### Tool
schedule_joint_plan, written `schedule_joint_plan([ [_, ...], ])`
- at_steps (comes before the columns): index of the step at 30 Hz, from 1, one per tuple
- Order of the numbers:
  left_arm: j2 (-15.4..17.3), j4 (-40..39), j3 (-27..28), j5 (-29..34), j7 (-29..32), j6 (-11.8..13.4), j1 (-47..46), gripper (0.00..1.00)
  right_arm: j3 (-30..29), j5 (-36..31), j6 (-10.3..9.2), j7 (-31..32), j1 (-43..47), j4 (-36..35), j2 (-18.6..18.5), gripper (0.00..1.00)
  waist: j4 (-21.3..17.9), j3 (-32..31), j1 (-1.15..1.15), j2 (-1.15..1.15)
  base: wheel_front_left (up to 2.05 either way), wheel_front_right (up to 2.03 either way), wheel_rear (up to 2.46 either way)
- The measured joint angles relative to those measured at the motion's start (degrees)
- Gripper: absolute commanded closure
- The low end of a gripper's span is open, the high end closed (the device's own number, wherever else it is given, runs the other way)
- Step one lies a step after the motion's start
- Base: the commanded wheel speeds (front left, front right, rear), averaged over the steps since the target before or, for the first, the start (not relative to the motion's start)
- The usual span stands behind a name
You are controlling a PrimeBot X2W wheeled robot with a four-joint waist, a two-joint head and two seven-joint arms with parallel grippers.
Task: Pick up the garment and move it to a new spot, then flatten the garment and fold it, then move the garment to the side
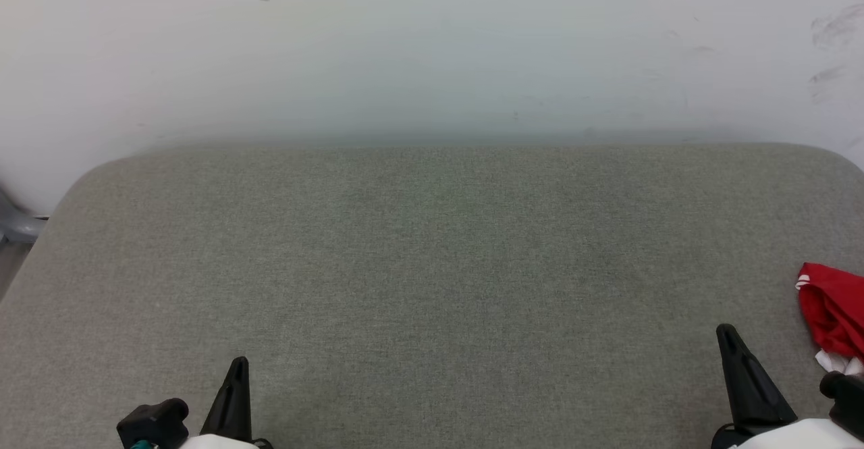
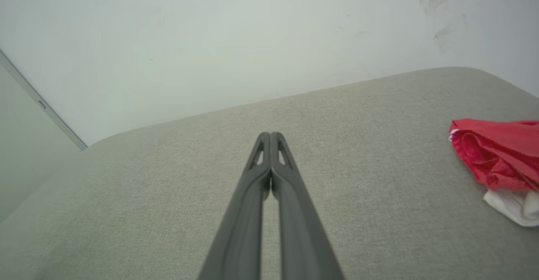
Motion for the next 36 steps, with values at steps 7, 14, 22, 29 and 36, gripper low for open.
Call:
schedule_joint_plan([
  [7,-0.1,0.0,0.4,-7.1,1.5,-0.3,-1.0,1.00,0.4,7.5,0.00,0.0,-1.6,2.1,-0.3,1.00,0.0,0.2,0.00,0.00,0.00,0.00,0.00],
  [14,-0.3,0.2,0.8,-13.6,3.0,-0.5,-2.0,1.00,0.6,14.4,-0.01,0.1,-3.2,4.2,-0.6,1.00,0.0,0.3,0.00,0.00,0.00,0.00,0.00],
  [22,-0.5,0.4,1.4,-20.5,4.8,-1.0,-3.1,1.00,0.8,21.6,-0.01,0.5,-4.8,6.2,-0.8,1.00,-0.1,0.5,0.00,0.00,0.00,0.00,0.00],
  [29,-0.7,0.6,1.8,-26.0,6.2,-1.1,-3.9,1.00,0.9,27.4,-0.01,0.5,-5.9,8.0,-0.9,1.00,-0.1,0.7,0.00,0.00,0.00,0.00,0.00],
  [36,-0.9,0.8,2.2,-31.2,7.5,-1.5,-4.6,1.00,0.9,32.7,-0.01,0.8,-7.1,9.5,-1.0,1.00,-0.1,0.9,0.00,0.00,0.00,0.00,0.00],
])
